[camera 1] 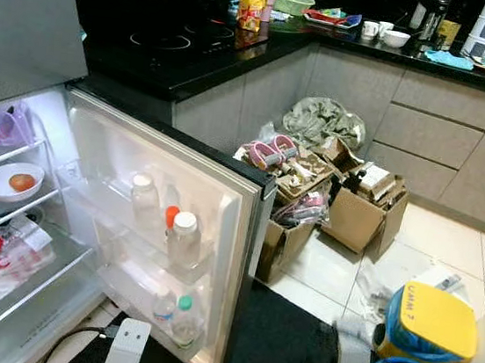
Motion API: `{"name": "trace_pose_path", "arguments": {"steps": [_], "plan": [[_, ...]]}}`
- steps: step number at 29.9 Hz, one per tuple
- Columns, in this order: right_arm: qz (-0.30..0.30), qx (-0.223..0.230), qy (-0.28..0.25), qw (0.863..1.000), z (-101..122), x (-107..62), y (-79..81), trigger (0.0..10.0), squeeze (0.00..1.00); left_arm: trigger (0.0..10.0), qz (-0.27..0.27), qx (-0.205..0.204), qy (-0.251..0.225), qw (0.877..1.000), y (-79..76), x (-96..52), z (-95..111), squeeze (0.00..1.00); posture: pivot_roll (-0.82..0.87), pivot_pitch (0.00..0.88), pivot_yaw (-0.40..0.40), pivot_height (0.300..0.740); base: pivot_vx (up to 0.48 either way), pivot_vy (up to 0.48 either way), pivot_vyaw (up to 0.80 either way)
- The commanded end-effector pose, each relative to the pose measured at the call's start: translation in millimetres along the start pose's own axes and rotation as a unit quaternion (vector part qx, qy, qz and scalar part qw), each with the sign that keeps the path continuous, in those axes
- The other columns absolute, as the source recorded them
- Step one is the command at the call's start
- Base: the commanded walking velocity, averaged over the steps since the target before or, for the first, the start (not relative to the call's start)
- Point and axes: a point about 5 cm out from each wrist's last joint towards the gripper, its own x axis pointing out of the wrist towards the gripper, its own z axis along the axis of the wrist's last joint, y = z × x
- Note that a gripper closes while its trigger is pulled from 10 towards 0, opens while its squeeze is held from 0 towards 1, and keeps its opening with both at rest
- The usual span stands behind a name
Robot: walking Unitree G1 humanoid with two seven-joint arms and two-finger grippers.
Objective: Restocking fridge
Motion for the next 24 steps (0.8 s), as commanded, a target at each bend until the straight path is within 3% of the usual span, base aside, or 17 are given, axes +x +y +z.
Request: {"name": "trace_pose_path", "arguments": {"steps": [1,4,6,7,8,9,10,12,14,24], "plan": [[-0.007,0.017,-0.025,1.0,18.4,3.3,-1.3,0.0,0.0,10.0,0.017,0.006,0.011,1.0,8.5,-1.7,-9.0,0.0,-0.08,0.099,-0.019,0.74,0.0,0.0,0.0],[0.006,-0.003,-0.065,0.998,55.9,10.0,7.9,0.0,0.0,10.0,0.021,-0.002,-0.011,1.0,11.1,-2.0,-4.5,0.0,-0.06,0.118,-0.028,0.74,0.0,0.0,0.0],[0.004,-0.015,-0.077,0.997,68.5,11.4,9.9,0.2,0.0,10.0,0.023,-0.008,-0.023,0.999,11.7,-2.1,-1.6,0.0,-0.05,0.125,-0.029,0.74,0.0,0.0,0.0],[-0.001,-0.023,-0.087,0.996,78.5,12.2,11.2,7.1,0.0,10.0,0.024,-0.012,-0.034,0.999,12.7,-2.3,1.0,0.0,-0.05,0.137,-0.031,0.74,0.0,0.0,0.0],[-0.001,-0.023,-0.087,0.996,78.5,12.2,11.2,7.1,0.0,10.0,0.024,-0.012,-0.034,0.999,12.7,-2.3,1.0,0.0,-0.05,0.137,-0.031,0.74,0.0,0.0,0.0],[-0.013,-0.032,-0.101,0.994,91.0,12.5,11.3,10.0,0.0,10.0,0.025,-0.014,-0.047,0.998,13.9,-2.8,3.9,0.0,-0.04,0.148,-0.031,0.74,0.0,0.0,0.0],[-0.04,-0.038,-0.122,0.991,109.9,11.8,9.0,10.0,0.0,10.0,0.027,-0.006,-0.066,0.997,16.8,-4.0,7.9,0.0,-0.03,0.162,-0.033,0.74,0.0,0.0,0.0],[-0.046,-0.039,-0.127,0.99,113.8,11.5,8.4,10.0,0.0,10.0,0.028,-0.004,-0.07,0.997,17.4,-4.2,8.7,0.0,-0.03,0.162,-0.033,0.74,0.0,0.0,0.0],[-0.071,-0.044,-0.146,0.986,128.8,9.9,6.0,10.0,0.0,10.0,0.031,0.0,-0.074,0.997,22.5,-6.5,5.9,0.0,0.0,0.218,-0.029,0.74,0.0,0.0,0.0],[-0.12,-0.035,-0.165,0.978,147.5,8.1,5.7,10.0,0.0,10.0,0.029,0.005,-0.1,0.995,30.4,-14.1,3.5,0.0,0.04,0.258,-0.006,0.74,0.0,0.0,0.0]]}}
